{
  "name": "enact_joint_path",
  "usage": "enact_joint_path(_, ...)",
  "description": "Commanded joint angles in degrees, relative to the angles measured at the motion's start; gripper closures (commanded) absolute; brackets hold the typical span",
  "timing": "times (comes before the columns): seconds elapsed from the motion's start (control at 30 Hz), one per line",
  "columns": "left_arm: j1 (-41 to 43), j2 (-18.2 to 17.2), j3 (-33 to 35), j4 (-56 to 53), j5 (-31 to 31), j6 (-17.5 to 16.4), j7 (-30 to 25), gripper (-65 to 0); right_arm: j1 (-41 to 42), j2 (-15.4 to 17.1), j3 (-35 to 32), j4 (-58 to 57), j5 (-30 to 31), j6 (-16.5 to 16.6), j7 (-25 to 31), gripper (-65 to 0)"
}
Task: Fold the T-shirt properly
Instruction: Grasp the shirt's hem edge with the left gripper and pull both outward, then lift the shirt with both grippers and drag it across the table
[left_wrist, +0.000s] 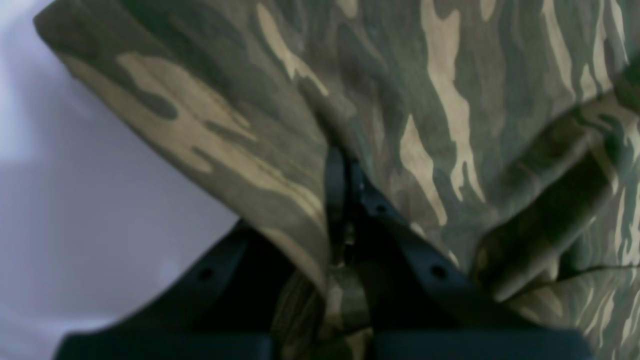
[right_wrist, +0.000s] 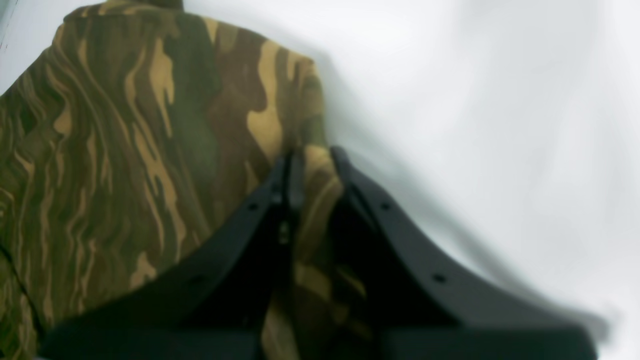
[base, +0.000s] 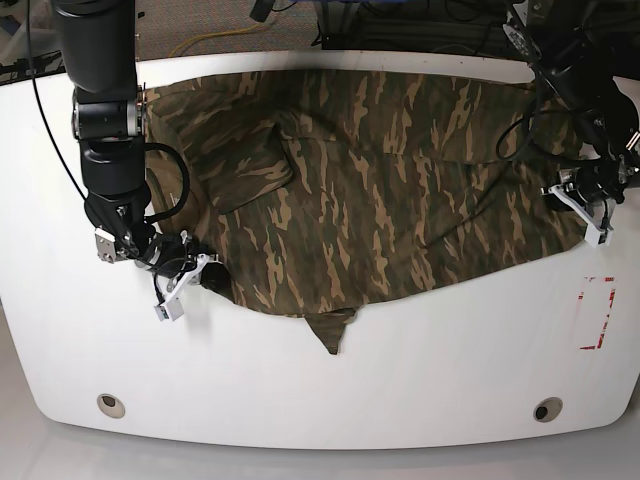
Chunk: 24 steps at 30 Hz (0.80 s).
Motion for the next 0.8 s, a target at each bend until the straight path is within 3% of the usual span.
enact_joint_path(0.0, -0.4, -0.4, 0.2, 0.5, 1.5, 0.4, 1.7, 0.0, 1.9, 1.0, 0.2, 2.3, 0.3, 0.3, -0.5, -4.3)
enact_joint_path(0.37, -1.7, 2.2, 1.2, 18.6, 1.6, 0.7, 3.7, 0.0, 0.5, 5.9, 0.3, 21.8, 0.3, 0.3, -9.3, -4.1)
enact_joint_path(0.67, -9.0, 2.1, 6.5, 31.0, 1.9, 0.8, 3.9, 0.0, 9.0, 9.1, 0.3, 23.0, 0.2, 0.3, -12.0, -4.1)
enact_joint_path(0.77, -12.9, 1.8, 8.1, 35.9, 1.9, 0.8, 6.2, 0.0, 13.3, 10.2, 0.2, 23.0, 0.2, 0.3, -13.8, -4.1)
